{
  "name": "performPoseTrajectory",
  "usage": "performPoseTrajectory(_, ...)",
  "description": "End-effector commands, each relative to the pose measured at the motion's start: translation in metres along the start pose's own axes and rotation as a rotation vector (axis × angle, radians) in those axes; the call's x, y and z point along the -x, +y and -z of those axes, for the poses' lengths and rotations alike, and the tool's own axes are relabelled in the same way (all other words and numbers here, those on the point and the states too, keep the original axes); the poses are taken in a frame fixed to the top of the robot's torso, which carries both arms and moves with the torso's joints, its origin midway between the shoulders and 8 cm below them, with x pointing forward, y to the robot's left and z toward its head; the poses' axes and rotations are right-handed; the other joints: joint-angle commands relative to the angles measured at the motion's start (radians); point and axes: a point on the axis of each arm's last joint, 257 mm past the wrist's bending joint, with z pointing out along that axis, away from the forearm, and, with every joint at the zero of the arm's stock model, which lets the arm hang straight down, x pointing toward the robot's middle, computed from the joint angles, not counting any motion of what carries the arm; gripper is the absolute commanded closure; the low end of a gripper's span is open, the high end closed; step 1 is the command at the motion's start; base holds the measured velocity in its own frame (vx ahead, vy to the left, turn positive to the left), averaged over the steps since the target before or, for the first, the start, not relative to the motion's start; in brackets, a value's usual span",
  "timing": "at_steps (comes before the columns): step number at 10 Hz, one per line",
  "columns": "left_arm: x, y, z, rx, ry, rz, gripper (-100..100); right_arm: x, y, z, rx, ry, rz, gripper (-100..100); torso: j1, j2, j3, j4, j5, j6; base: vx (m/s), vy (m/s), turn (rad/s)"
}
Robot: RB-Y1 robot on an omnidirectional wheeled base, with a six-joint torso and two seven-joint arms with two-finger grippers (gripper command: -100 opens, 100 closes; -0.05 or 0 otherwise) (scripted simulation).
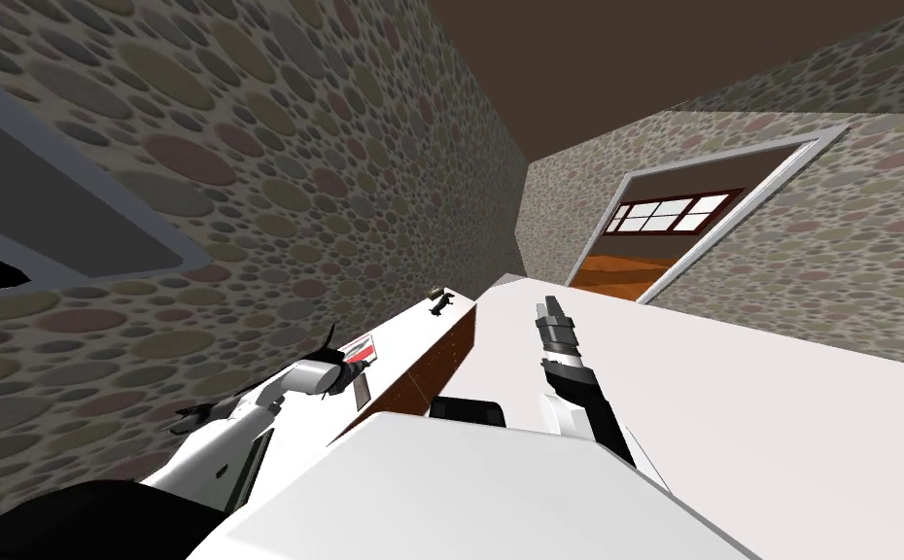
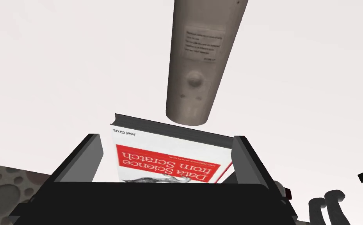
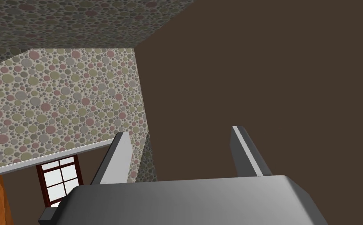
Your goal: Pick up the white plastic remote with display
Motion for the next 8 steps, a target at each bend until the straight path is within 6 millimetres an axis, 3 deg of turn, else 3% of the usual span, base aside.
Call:
performPoseTrajectory(1, -0.005, 0.01, -0.005, 0.026, 0.026, 0.008, -100, 0.0, 0.0, 0.0, 0.0, 0.0, 0.0, 0, 0.0, 0.0, 0.0, 0.0, 0.0, 0.0, 0.035, 0.023, -0.041)
performPoseTrajectory(2, -0.03, 0.04, -0.011, 0.093, 0.097, 0.032, -100, 0.0, 0.0, 0.0, 0.0, 0.0, 0.0, 0, -0.001, 0.001, 0.0, 0.0, 0.0, 0.0, 0.041, 0.019, -0.208)
performPoseTrajectory(3, -0.03, 0.04, -0.011, 0.093, 0.097, 0.032, -100, 0.0, 0.0, 0.0, 0.0, 0.0, 0.0, 0, -0.002, 0.001, 0.0, 0.0, 0.0, 0.0, 0.034, 0.029, -0.135)
performPoseTrajectory(4, -0.042, 0.052, -0.014, 0.12, 0.129, 0.044, -100, 0.0, 0.0, 0.0, 0.0, 0.0, 0.0, 0, -0.001, 0.001, 0.001, 0.0, 0.0, 0.0, 0.023, 0.024, -0.111)
performPoseTrajectory(5, -0.067, 0.07, -0.019, 0.16, 0.186, 0.064, -100, 0.0, 0.0, 0.0, 0.0, 0.0, 0.0, 0, -0.001, 0.002, 0.001, 0.0, 0.0, 0.0, 0.047, 0.018, -0.145)
performPoseTrajectory(6, -0.058, 0.063, -0.018, 0.136, 0.154, 0.053, -100, 0.0, 0.0, 0.0, 0.0, 0.0, 0.0, 0, -0.002, 0.001, 0.001, 0.0, 0.0, 0.0, 0.025, 0.009, -0.023)
performPoseTrajectory(7, -0.061, 0.066, -0.019, 0.141, 0.16, 0.055, 0, 0.0, 0.0, 0.0, 0.0, 0.0, 0.0, 0, -0.003, 0.002, 0.001, 0.0, -0.001, 0.0, 0.0, 0.0, 0.0)
performPoseTrajectory(8, -0.068, 0.069, -0.029, 0.141, 0.158, 0.066, -100, 0.0, 0.0, 0.0, 0.0, 0.0, 0.0, 0, -0.003, 0.003, 0.001, 0.001, -0.001, 0.0, -0.001, 0.024, -0.071)
